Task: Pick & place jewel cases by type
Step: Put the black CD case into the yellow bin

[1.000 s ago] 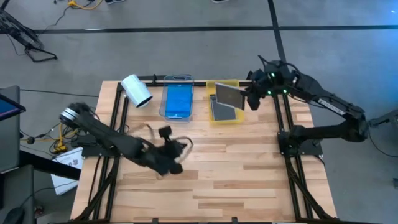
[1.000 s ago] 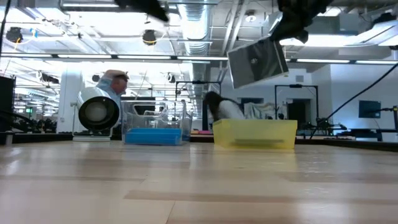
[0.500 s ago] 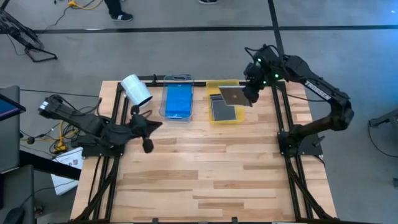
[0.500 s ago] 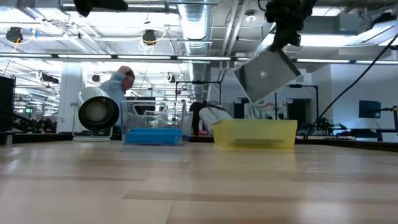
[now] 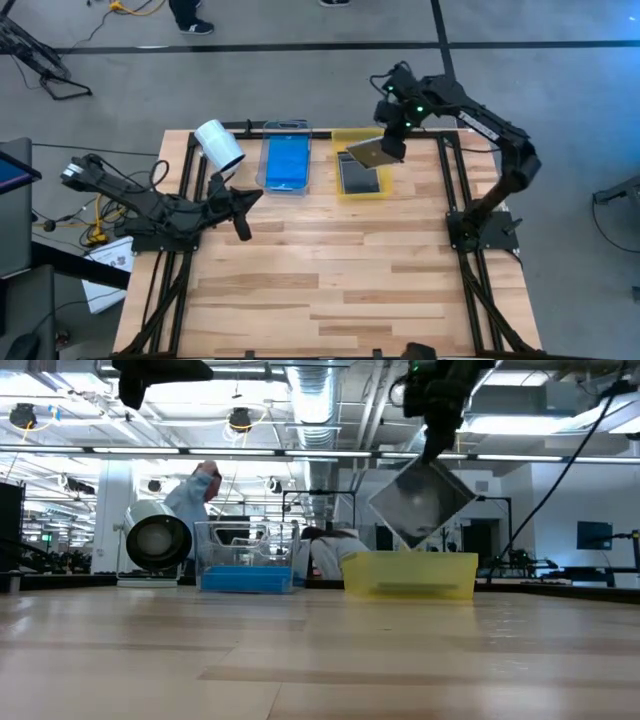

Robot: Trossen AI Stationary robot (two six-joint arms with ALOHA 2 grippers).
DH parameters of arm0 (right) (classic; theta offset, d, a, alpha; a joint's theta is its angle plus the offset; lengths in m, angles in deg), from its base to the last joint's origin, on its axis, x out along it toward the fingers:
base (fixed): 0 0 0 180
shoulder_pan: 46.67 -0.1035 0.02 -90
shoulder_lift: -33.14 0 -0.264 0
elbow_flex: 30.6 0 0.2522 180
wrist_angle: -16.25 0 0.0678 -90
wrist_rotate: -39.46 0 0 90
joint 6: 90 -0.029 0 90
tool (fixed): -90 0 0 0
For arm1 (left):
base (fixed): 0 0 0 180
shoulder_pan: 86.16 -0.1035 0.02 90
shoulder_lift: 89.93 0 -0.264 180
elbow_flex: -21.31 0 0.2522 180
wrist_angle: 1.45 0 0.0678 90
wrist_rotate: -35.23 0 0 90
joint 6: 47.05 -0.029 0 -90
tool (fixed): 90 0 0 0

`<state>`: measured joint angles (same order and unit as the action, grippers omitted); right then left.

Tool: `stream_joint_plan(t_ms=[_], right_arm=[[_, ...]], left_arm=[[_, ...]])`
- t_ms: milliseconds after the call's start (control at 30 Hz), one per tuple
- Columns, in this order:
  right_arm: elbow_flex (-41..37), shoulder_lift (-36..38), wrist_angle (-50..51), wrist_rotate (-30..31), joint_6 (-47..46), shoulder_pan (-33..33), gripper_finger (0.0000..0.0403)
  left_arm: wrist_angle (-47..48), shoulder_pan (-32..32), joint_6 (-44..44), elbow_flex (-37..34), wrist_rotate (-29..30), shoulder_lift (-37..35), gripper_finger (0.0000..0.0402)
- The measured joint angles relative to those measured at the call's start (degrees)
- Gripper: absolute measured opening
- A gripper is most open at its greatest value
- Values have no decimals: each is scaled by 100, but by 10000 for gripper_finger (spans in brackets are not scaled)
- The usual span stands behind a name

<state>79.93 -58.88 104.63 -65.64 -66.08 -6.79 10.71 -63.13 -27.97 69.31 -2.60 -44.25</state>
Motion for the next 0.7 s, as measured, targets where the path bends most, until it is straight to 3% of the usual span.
stream_joint_plan(t_ms=[233, 700], right_arm=[[77, -486, 85, 3, 283, -140, 43], [77, -482, 622, 373, 701, -496, 42]], left_arm=[[-291, 0, 69, 0, 103, 192, 0], [-251, 0, 25, 0, 664, 192, 0]])
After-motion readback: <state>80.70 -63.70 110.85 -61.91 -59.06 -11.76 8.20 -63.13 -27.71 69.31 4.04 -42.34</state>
